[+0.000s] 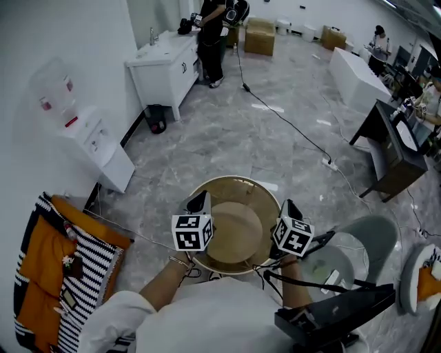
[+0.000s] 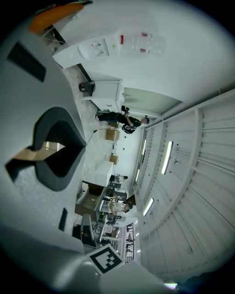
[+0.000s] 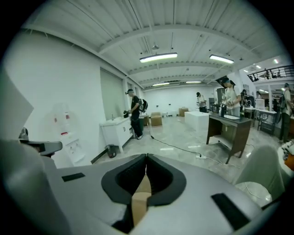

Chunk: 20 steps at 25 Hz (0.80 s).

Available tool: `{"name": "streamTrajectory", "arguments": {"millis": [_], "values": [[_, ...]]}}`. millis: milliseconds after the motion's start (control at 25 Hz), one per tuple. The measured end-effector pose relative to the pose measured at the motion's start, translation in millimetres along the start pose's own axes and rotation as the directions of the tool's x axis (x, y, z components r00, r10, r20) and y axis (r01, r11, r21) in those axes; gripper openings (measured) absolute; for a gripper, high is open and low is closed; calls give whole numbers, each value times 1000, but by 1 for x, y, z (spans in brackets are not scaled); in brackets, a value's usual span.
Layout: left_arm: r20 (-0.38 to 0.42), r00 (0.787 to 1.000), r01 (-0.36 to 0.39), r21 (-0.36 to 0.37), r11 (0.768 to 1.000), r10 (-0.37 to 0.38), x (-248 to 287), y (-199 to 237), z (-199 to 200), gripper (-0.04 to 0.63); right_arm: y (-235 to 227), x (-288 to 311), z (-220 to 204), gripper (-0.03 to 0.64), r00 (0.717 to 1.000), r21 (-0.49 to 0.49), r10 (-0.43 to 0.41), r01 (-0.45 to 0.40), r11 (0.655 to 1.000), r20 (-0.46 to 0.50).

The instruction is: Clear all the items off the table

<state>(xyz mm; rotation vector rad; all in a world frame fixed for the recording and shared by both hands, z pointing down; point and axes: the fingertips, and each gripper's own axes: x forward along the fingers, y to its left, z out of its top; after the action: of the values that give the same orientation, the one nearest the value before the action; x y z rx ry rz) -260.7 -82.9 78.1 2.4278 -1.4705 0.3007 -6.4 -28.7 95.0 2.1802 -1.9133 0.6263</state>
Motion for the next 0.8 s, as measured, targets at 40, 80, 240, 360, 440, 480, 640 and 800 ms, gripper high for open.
{"name": "streamTrajectory", "arguments": {"millis": [40,80,240,360,440,480,640,800], "values": [[9,1000,-10,-2,1000,10,-1,-1,1,2,1,-1,4,26,1000,-11,13,-13,1000,8],[13,1000,-22,-9,1000,22,-2,-5,-1,2,-1,-3,6,26,1000,-21,25,-25,999,11],[-2,997,-72,-48,996,72,-17,-22,-17,2,-14,-13,9,25,997,-56,73,-73,996,-9],[-10,995,-98,-65,993,98,-25,-22,-24,2,-13,-13,10,25,996,-62,93,-94,994,-13],[-22,995,-99,-80,992,97,-26,-24,-28,2,-12,-12,10,25,994,-55,104,-105,993,-14],[-28,995,-95,-74,993,94,-26,-26,-30,2,-12,-12,9,25,994,-52,110,-111,992,-14],[-27,994,-108,-39,993,107,-28,-29,-30,2,-8,-10,6,25,990,-53,141,-141,989,-14],[-5,991,-134,-48,990,134,-28,-19,-18,2,-2,-7,13,23,987,-88,158,-158,983,-11]]}}
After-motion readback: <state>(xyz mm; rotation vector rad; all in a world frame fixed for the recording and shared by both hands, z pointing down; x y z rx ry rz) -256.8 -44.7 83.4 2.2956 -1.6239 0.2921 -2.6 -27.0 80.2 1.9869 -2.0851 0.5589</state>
